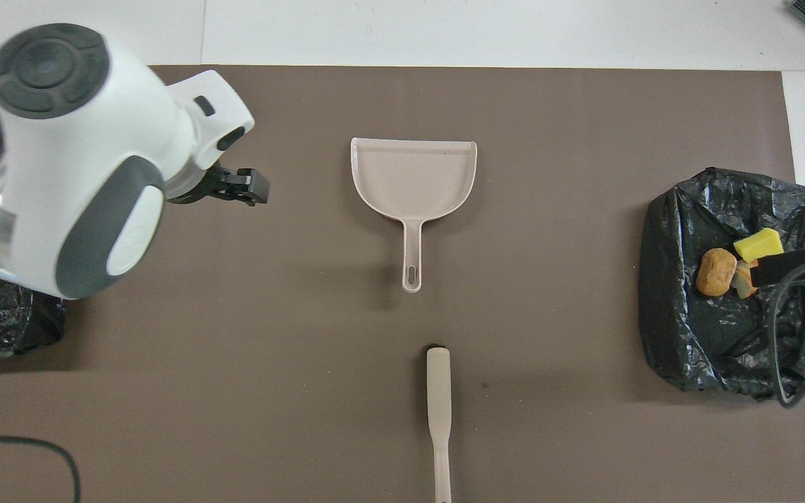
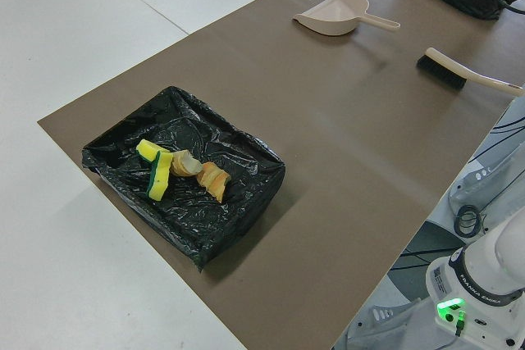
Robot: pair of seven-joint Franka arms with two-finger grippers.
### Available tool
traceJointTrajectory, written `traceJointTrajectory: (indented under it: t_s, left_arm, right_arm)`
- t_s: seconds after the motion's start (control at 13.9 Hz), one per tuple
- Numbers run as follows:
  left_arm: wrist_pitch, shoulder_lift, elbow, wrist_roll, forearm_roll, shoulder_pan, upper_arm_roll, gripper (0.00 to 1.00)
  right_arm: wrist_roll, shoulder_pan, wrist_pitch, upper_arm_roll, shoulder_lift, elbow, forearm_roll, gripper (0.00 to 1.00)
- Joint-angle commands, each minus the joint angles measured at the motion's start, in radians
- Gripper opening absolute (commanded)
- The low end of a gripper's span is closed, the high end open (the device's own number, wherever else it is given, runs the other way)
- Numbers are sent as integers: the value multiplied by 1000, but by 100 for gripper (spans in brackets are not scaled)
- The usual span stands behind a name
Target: Sweep and dump trash in bin
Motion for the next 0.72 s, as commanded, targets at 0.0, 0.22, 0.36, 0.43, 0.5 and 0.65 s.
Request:
traceJointTrajectory:
  t_s: [0.0,0.22,0.36,0.43,0.5,0.65]
  left_arm:
    - [-36,-96,-58,52,-18,5,53,100]
    - [-47,-132,-50,146,-35,74,61,100]
    - [-65,-132,-15,148,-80,103,63,100]
    - [-76,-127,8,148,-80,105,63,100]
    - [-88,-123,37,148,-81,108,64,100]
    - [-150,-98,91,148,-87,149,54,100]
  right_arm:
    - [-13,-7,-1,4,-2,1,-2,100]
    - [-14,3,47,6,-24,-40,-31,100]
    - [6,2,45,7,-28,-45,-17,100]
    - [0,3,44,7,-28,-44,-22,100]
    - [-8,2,41,9,-28,-44,-26,100]
    - [-13,-9,39,6,-28,-44,-26,100]
